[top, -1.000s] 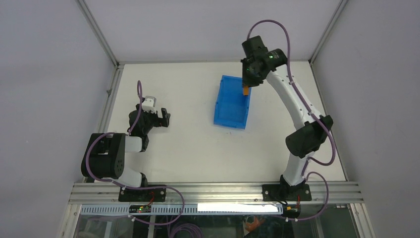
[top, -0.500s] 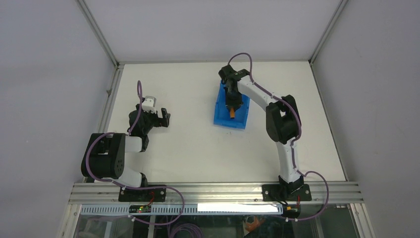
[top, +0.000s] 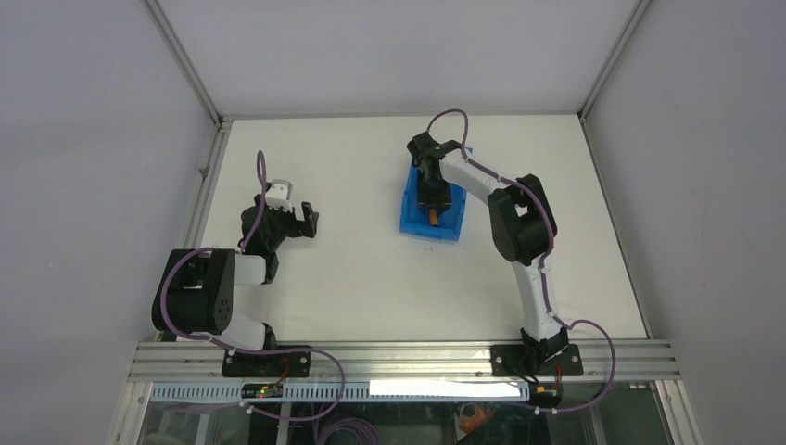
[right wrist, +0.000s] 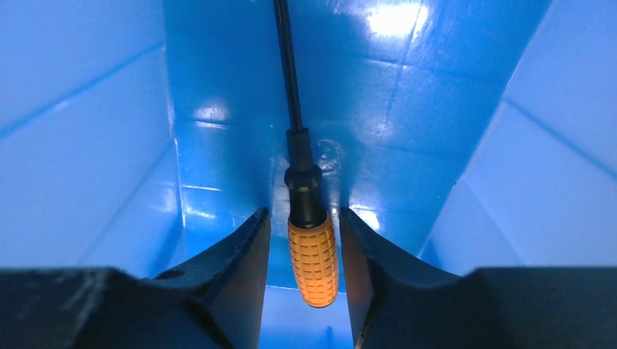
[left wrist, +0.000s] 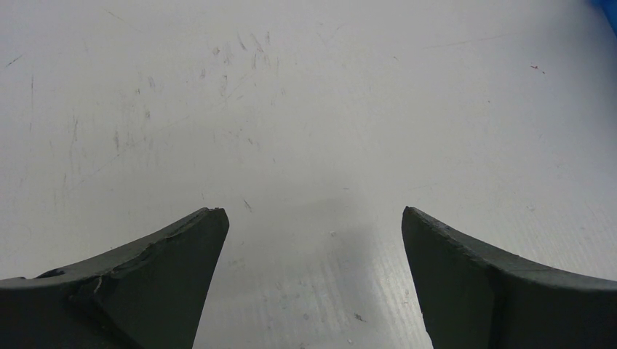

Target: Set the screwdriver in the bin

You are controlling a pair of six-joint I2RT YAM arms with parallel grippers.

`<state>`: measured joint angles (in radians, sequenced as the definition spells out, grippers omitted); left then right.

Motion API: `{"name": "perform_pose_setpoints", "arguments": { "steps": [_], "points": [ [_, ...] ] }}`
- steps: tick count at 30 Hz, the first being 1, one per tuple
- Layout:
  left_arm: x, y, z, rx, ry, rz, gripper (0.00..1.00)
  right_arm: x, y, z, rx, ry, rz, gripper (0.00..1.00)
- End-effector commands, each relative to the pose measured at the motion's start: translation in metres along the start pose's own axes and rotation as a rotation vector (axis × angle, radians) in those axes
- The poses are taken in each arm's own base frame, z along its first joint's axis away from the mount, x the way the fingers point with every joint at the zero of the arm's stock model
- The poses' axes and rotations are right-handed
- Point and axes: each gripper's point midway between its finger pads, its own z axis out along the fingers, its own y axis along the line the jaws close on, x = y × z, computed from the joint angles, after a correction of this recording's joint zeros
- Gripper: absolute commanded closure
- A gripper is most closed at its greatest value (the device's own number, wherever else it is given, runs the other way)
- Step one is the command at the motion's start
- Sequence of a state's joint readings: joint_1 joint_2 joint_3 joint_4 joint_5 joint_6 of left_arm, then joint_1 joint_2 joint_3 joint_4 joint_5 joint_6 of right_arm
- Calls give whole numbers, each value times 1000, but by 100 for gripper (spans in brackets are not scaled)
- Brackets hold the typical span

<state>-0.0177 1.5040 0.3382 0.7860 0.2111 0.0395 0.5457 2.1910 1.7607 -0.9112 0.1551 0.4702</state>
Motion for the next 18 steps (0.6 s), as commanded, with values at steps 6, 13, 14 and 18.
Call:
{"name": "perform_pose_setpoints", "arguments": {
  "steps": [6,13,14,18],
  "points": [
    [-25,1,5,8,-83,6,1,-34,-2,-77,-60,-182,21,55],
    [-25,1,5,8,-84,7,1,-51,-14,-158,-127,-369,5,25],
    [-25,1,5,9,-84,7,1,-51,-17,-171,-141,-406,2,4],
    [-25,1,5,9,-85,7,1,-46,-34,-202,-157,-499,-29,1]
  ]
}}
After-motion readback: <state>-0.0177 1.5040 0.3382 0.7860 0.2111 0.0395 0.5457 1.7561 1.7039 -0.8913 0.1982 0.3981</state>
